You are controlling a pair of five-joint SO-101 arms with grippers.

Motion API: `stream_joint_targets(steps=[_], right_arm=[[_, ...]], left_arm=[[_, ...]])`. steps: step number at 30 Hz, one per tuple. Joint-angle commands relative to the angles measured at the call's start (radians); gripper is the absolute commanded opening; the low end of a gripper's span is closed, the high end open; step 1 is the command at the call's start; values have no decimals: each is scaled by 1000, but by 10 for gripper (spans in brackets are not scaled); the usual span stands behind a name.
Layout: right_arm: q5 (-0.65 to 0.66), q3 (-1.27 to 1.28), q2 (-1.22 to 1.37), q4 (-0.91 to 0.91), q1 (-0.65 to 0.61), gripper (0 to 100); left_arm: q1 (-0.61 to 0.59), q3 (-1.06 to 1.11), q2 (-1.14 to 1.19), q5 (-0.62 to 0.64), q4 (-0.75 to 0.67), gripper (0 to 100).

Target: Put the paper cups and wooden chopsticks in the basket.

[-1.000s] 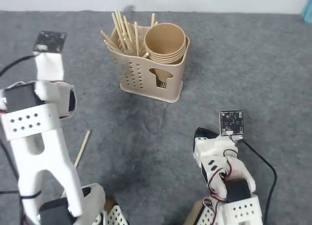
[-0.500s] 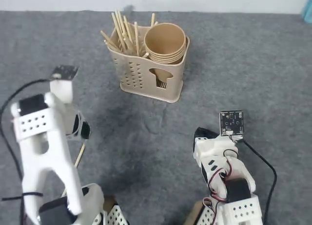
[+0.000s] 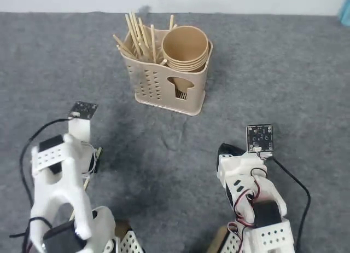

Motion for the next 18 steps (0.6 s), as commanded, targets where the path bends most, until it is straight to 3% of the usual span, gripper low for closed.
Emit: stream_joint_targets(steps=[1,7,10,18], right_arm=[[9,18,-19,5,8,8],[9,18,-19,5,8,8],[9,18,-19,5,8,8],[8,18,-19,5,8,8]], left_arm=[[-6,36,2,-11,-60,84],[-8,77,-2,-11,-57,71],[-8,94,-8,-9,-57,6],[-31,79,-8,-8,-55,13]])
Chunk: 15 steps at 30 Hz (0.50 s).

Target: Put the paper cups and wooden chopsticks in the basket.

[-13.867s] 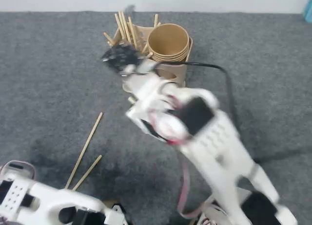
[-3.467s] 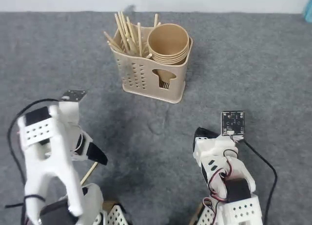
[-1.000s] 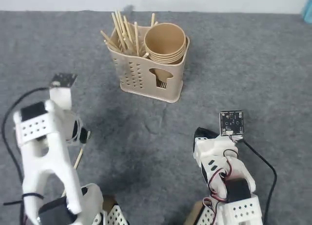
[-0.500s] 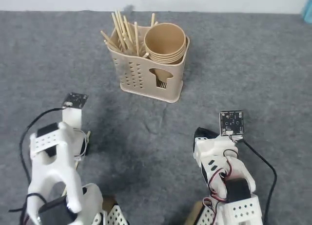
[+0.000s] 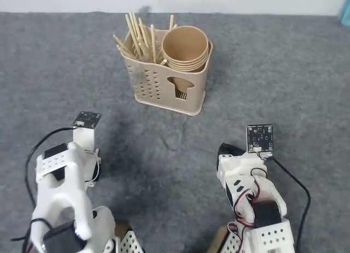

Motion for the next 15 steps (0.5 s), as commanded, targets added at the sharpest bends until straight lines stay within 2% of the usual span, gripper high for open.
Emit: stream_joint_targets(steps=[1,5,12,15], right_arm=[[8,18,-19,5,10,8],[8,18,-19,5,10,8],[8,18,-19,5,10,8],[8,18,-19,5,12,8]], left_arm=[[-23,-24,-6,0,-11,13],[-61,-130,-6,0,63,13],[-161,-481,-6,-3,387,13],[-201,-570,-6,-3,470,13]])
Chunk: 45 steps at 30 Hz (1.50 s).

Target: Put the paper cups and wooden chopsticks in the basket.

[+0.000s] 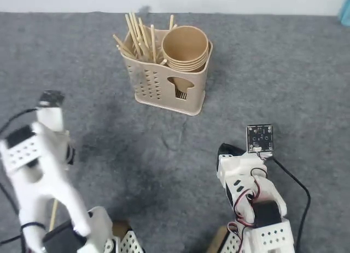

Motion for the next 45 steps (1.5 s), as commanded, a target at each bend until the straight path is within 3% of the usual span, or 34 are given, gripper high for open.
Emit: stream_joint_targets(steps=[1,11,18,29,35,45], right_arm=[[8,18,-19,5,12,8],[8,18,-19,4,12,8],[8,18,-19,4,12,8],[8,18,-19,2,13,8],[8,18,-19,2,13,8],[9,18,-19,-1,15,8]], left_arm=[[-44,-124,-6,-9,100,13],[-107,-177,-8,-15,60,12],[-71,-381,-8,-6,15,12],[115,-641,-8,439,8,12],[184,-648,-8,612,-110,12],[255,-561,-8,660,-166,12]])
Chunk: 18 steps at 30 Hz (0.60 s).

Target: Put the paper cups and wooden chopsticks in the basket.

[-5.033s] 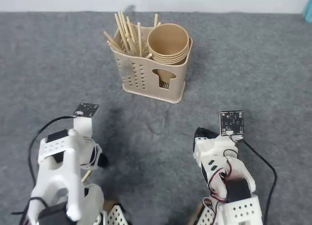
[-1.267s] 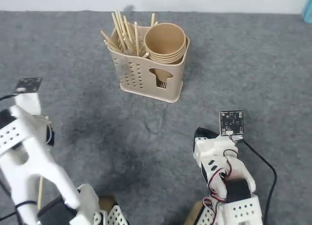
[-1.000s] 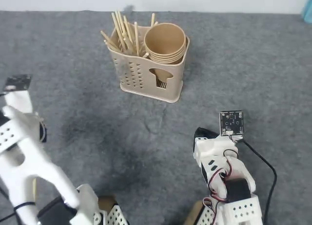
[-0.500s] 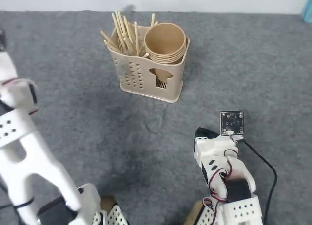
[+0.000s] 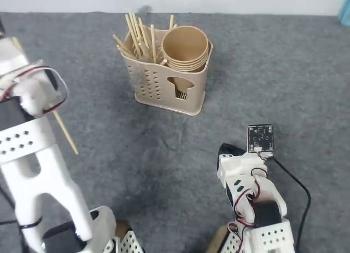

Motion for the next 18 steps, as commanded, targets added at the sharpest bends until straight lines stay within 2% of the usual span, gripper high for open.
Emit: stream_joint_targets(steps=[1,5,11,15,18], right_arm=[[9,18,-19,-1,8,8],[11,18,-19,-2,8,8],[12,18,-19,-4,8,8],[12,18,-19,-4,8,8],[11,18,-19,-4,8,8]], left_arm=[[25,61,-9,12,-89,12],[32,216,-66,14,-256,12],[75,487,-295,34,-585,12],[143,501,-400,153,-683,12],[222,461,-420,173,-799,12]])
